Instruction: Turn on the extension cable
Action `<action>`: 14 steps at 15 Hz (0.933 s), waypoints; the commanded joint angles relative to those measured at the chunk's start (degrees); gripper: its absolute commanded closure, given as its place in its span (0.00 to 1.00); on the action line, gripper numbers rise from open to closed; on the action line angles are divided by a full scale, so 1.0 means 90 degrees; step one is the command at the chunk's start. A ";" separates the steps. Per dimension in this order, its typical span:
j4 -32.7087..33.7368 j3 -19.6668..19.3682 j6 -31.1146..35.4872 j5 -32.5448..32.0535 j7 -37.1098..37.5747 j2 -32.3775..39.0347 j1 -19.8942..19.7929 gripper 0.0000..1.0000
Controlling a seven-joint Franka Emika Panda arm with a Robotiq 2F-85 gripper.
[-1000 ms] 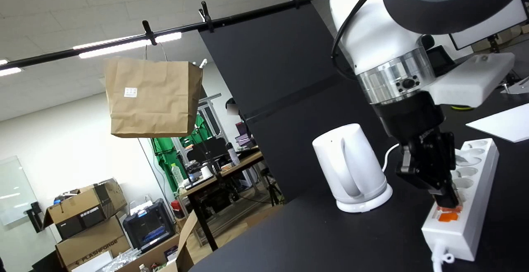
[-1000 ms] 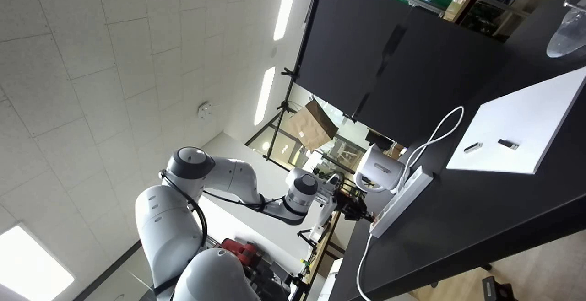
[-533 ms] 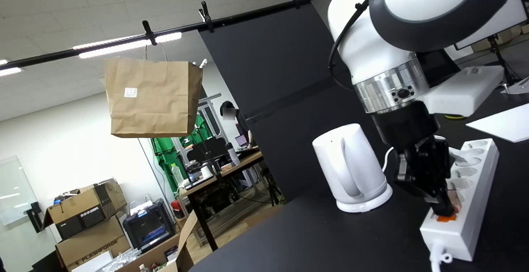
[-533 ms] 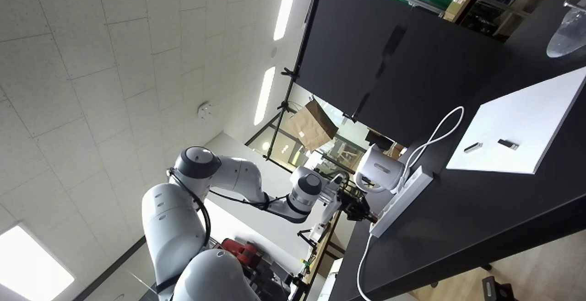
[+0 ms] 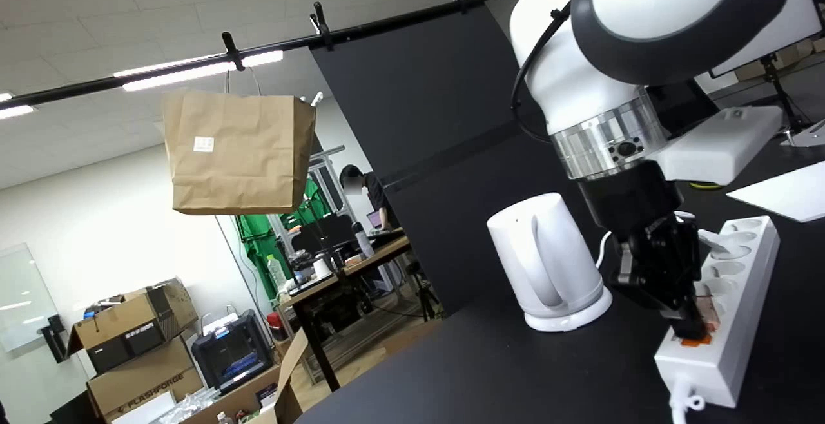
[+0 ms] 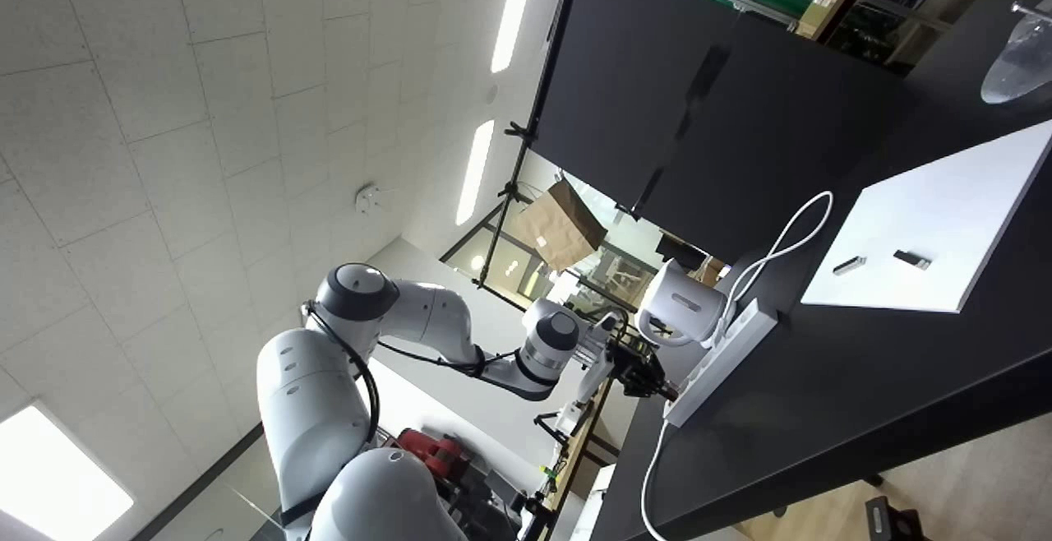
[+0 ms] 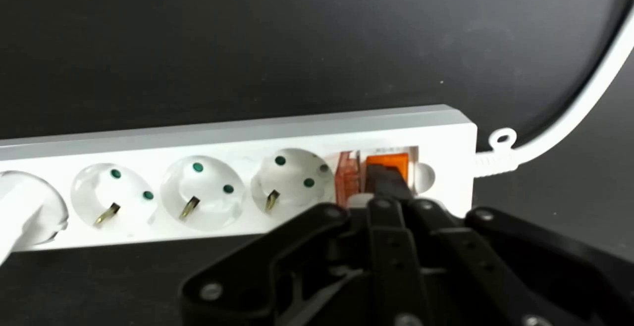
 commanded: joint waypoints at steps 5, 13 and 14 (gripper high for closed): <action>-0.0668 -0.0508 0.0974 -0.0496 0.1142 -0.0025 0.0676 1.00; -0.1142 -0.1128 0.1871 -0.0542 0.1826 -0.0035 0.1355 1.00; -0.1161 -0.1202 0.1921 -0.0535 0.1858 -0.0027 0.1440 1.00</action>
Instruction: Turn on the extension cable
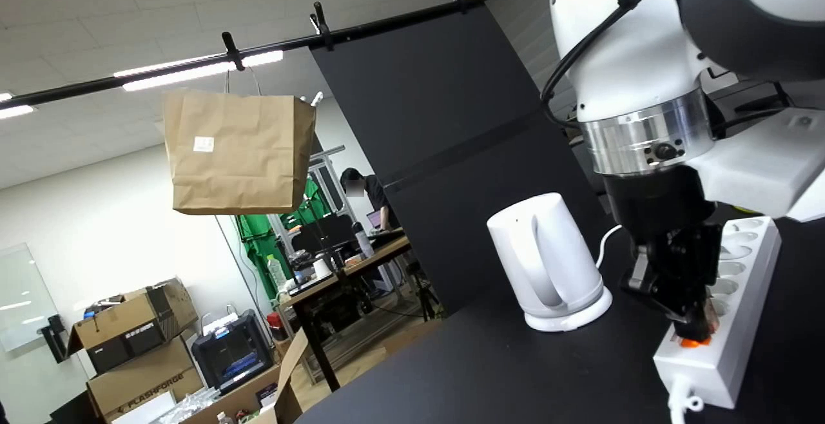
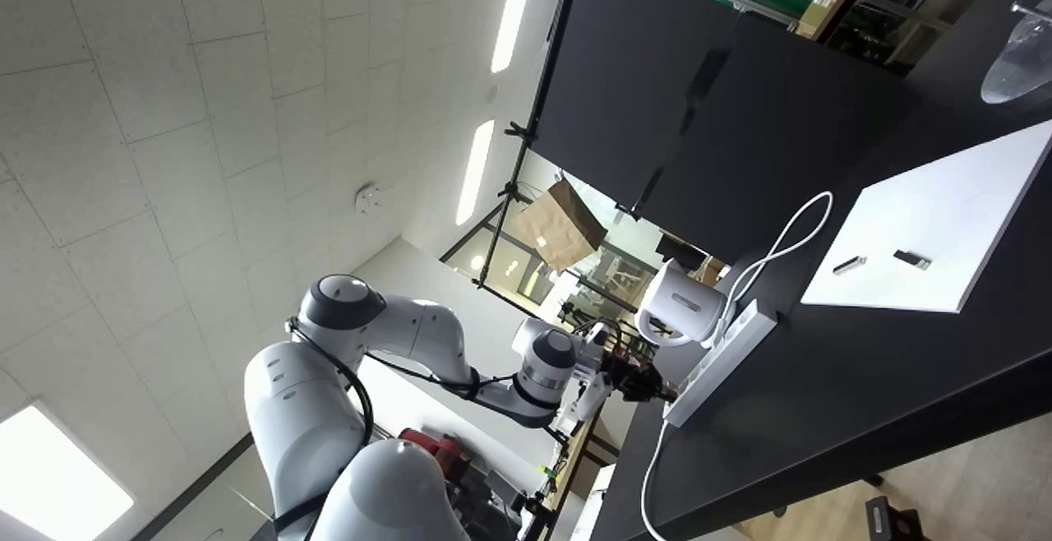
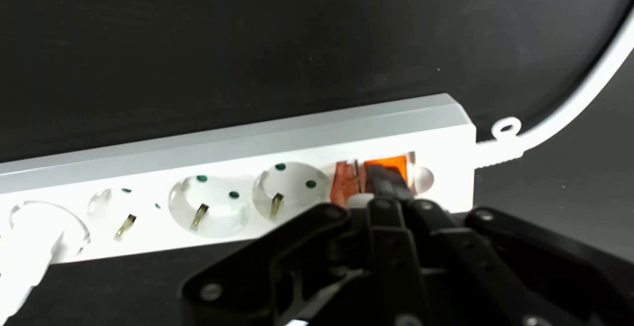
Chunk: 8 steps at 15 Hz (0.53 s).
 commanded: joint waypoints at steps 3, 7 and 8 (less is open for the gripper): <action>-0.0151 -0.0462 0.0227 -0.0115 0.0595 0.0243 0.0577 1.00; -0.0016 -0.0729 0.0210 -0.0129 0.0667 0.0013 0.0777 1.00; 0.0003 -0.0778 0.0240 -0.0113 0.0690 -0.0035 0.0820 1.00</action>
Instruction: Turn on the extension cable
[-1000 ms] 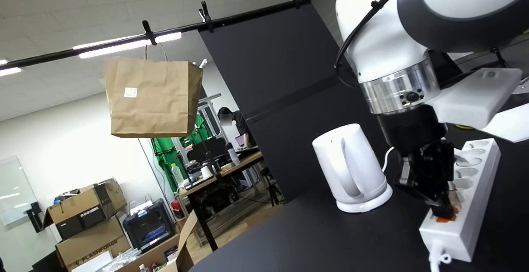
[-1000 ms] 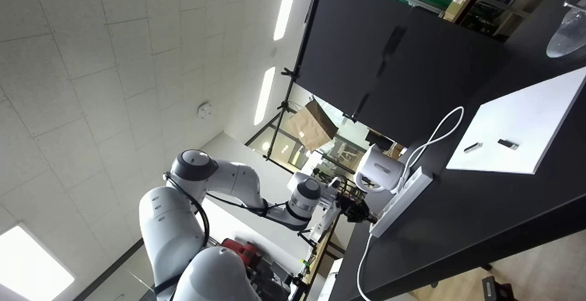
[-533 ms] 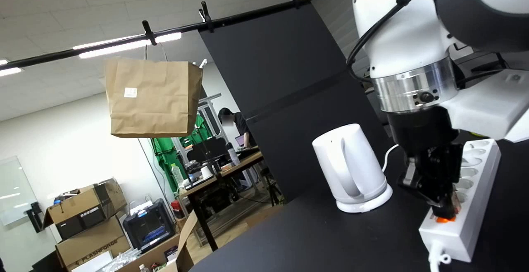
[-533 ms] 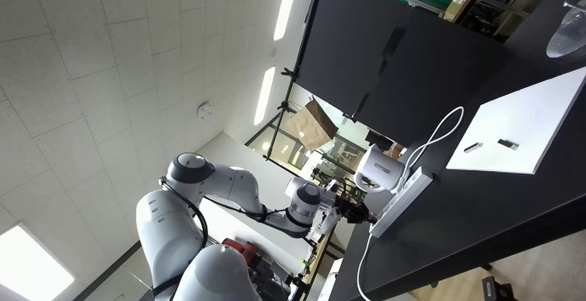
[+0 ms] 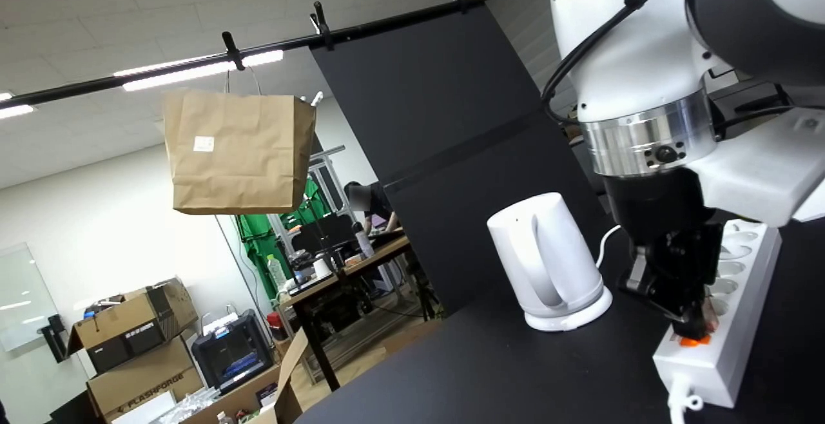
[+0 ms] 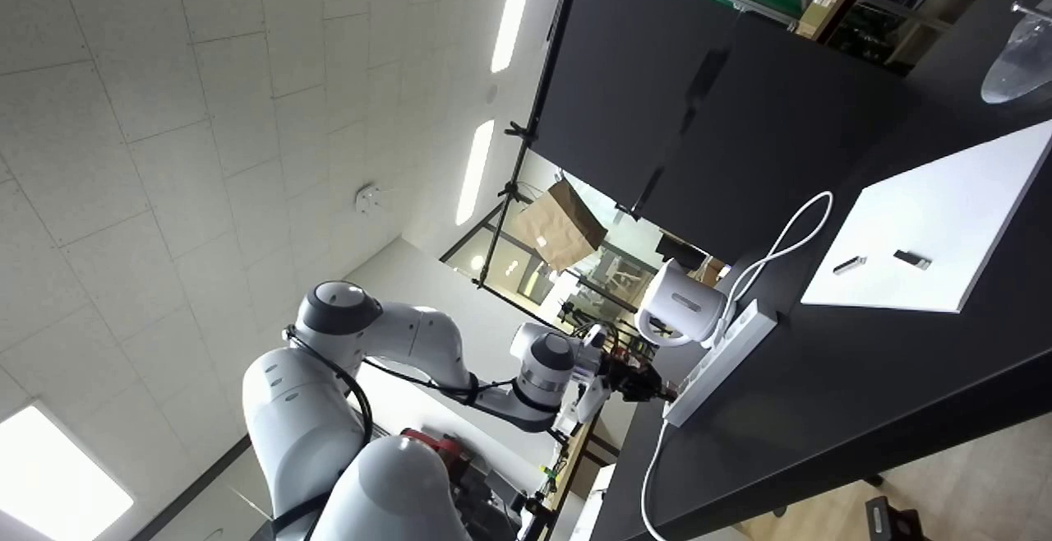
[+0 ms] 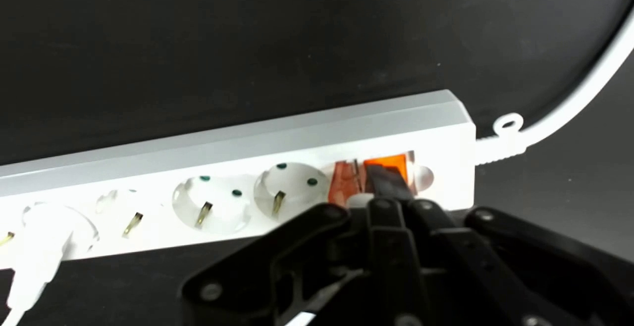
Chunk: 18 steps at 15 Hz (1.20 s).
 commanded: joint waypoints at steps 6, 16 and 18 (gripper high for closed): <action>0.0062 -0.0438 0.0547 0.0058 0.0333 -0.0180 0.0393 1.00; -0.0040 -0.1350 0.0900 -0.0026 0.0616 -0.0326 0.1150 0.20; 0.0081 -0.1203 0.0870 0.0130 0.0236 -0.0168 0.1005 0.32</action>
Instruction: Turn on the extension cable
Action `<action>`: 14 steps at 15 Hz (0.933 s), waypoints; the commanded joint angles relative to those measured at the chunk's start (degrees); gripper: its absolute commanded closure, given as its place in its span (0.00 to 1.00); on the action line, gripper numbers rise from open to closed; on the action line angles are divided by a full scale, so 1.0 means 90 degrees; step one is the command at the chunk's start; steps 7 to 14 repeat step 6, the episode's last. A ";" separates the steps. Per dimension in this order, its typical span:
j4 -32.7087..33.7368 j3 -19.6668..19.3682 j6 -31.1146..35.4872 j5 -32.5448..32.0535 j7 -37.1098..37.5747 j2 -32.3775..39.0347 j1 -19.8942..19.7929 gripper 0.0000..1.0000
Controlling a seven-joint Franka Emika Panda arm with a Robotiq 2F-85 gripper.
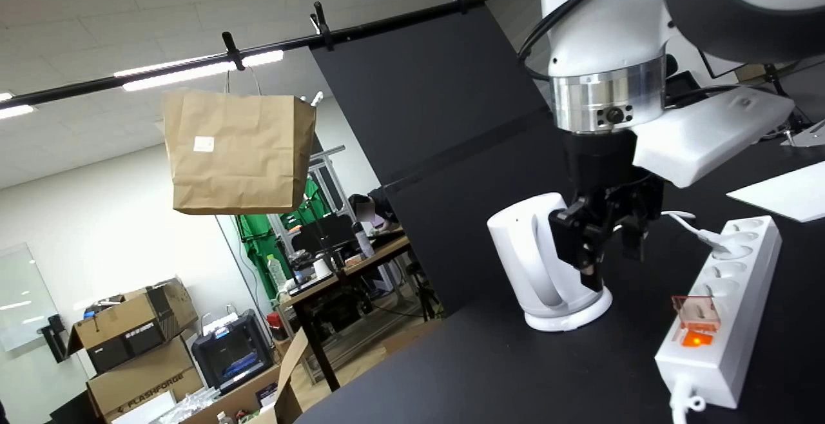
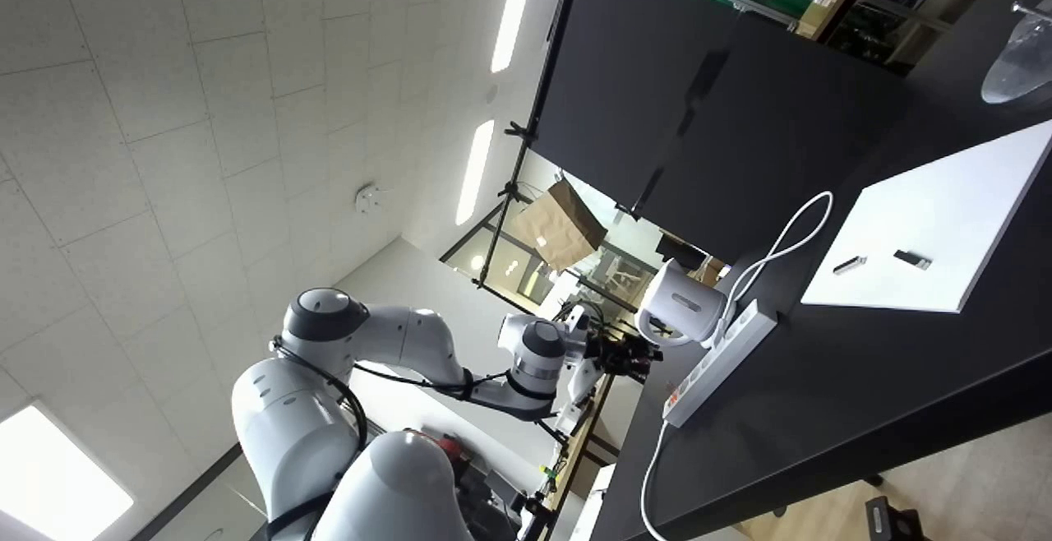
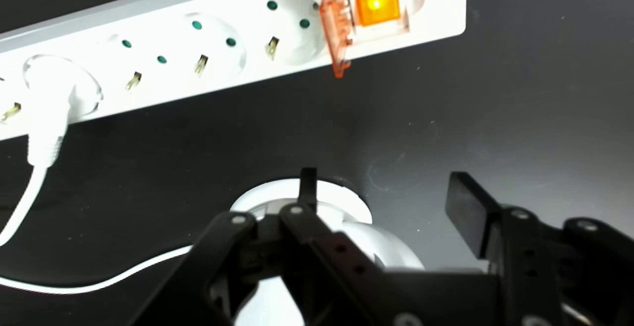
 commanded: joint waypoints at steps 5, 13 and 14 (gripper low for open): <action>-0.0001 -0.0260 0.0006 -0.0002 0.0132 0.0000 0.0242 0.13; -0.0001 -0.0260 0.0006 -0.0002 0.0140 0.0000 0.0244 0.13; -0.0001 -0.0260 0.0006 -0.0002 0.0140 0.0000 0.0244 0.13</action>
